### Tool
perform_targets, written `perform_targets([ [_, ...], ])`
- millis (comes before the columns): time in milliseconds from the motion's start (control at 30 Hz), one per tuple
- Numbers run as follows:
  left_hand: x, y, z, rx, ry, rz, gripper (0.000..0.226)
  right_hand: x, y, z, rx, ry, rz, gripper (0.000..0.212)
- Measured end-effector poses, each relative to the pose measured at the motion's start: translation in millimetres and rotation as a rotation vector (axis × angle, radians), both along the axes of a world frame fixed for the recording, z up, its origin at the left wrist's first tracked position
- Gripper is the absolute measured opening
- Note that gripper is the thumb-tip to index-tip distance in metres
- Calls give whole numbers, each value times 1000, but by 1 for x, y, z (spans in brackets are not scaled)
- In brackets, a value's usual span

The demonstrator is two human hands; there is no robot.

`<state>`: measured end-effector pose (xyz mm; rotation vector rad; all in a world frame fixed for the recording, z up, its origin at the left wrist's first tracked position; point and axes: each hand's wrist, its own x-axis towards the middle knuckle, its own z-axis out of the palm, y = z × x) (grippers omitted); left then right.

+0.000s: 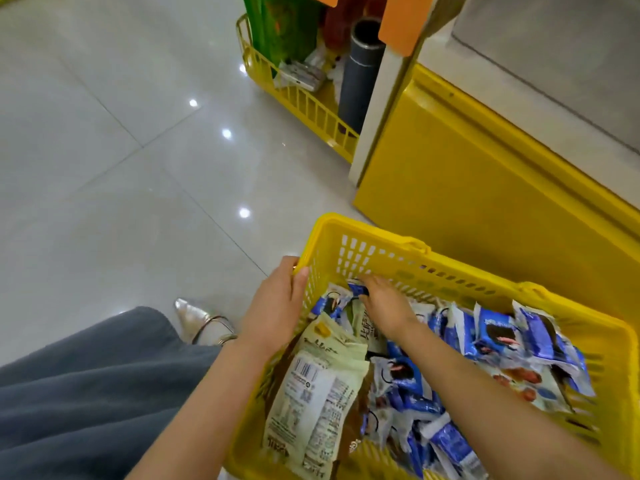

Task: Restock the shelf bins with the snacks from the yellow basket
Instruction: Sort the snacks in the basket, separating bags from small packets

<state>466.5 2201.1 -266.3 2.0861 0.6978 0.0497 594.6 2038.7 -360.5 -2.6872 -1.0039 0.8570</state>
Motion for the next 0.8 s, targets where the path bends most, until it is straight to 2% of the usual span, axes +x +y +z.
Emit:
perform_targets([
  [100, 1, 0, 2, -22, -11, 3, 34, -3, 1, -8, -29, -118, 24, 38],
  [200, 1, 0, 3, -19, -4, 8, 32, -6, 7, -8, -54, -233, 12, 20],
  [300, 1, 1, 4, -42, -7, 11, 26, -5, 12, 2, -25, -260, -4, 19],
  [367, 1, 0, 5, -93, -10, 26, 24, -5, 12, 19, 71, -294, -8, 23],
  [433, 0, -2, 6, -120, -41, 88, 29, -8, 10, 46, 249, -344, -23, 17],
  [500, 0, -3, 13, -15, -125, 164, 33, -11, 9, 79, 438, -369, -37, 10],
  [567, 2, -4, 25, 39, -224, 127, 36, -13, 10, 110, 592, -330, -53, 9],
  [633, 6, -6, 38, -70, -277, -30, 38, -16, 18, 137, 740, -208, -107, 11],
  [700, 9, -8, 49, -190, -263, -156, 28, -19, 29, 157, 875, -68, -170, 10],
  [800, 8, -4, 53, -167, -266, -106, 21, -17, 40, 167, 989, 128, -235, 12],
])
